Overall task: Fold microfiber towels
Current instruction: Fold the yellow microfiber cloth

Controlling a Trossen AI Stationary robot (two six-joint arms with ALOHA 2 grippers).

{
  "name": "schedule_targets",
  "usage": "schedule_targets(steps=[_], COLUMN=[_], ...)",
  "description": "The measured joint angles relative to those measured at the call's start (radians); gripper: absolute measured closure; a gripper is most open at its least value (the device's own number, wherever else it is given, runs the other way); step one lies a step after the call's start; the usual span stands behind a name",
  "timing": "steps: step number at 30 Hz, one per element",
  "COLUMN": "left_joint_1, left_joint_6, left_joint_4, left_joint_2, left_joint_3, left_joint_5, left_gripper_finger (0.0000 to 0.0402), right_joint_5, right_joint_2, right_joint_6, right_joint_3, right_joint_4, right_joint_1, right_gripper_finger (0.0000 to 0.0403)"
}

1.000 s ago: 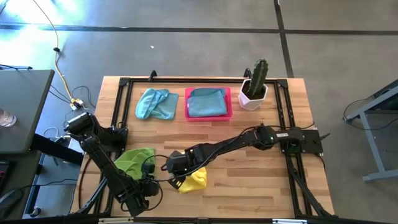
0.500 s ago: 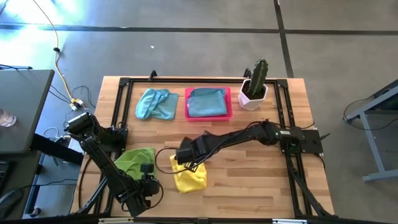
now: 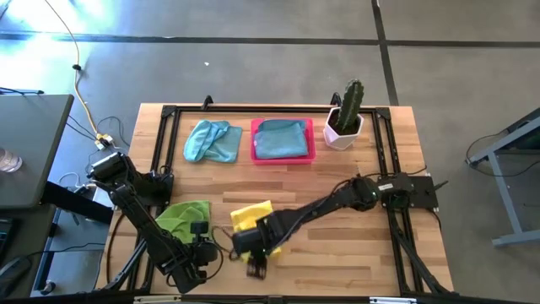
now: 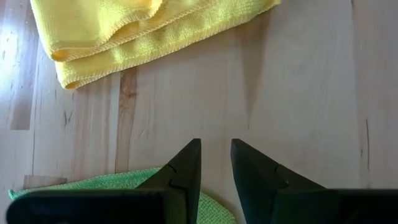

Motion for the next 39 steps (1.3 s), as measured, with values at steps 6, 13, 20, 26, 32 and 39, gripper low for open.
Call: schedule_targets(steps=[6,13,20,26,32,39], left_joint_1=[0.005,0.039,0.053,0.050,0.053,0.064], left_joint_6=[-0.003,-0.029,-0.025,-0.013,0.012,0.019], left_joint_4=[0.001,0.020,0.037,0.035,0.029,0.048], left_joint_2=[0.000,0.000,0.000,0.000,0.000,0.001], left_joint_3=[0.000,0.000,0.000,0.000,0.000,0.000], left_joint_5=[-0.019,-0.038,-0.037,-0.034,-0.037,-0.101], left_gripper_finger=[0.0323,0.0323,0.0323,0.0323,0.0323,0.0323], right_joint_5=[0.113,0.560,0.477,0.232,-0.017,0.125], right_joint_2=[-0.020,-0.007,0.054,0.042,0.040,0.040], right_joint_6=[-0.072,0.024,-0.050,-0.104,-0.193,-0.169], right_joint_3=[0.000,0.001,0.000,-0.001,0.000,0.000], right_joint_4=[-0.128,-0.386,-0.331,-0.195,-0.073,-0.098], right_joint_1=[0.023,-0.027,-0.063,-0.037,0.026,0.048], right_gripper_finger=[0.0238,0.0238,0.0238,0.0238,0.0238,0.0238])
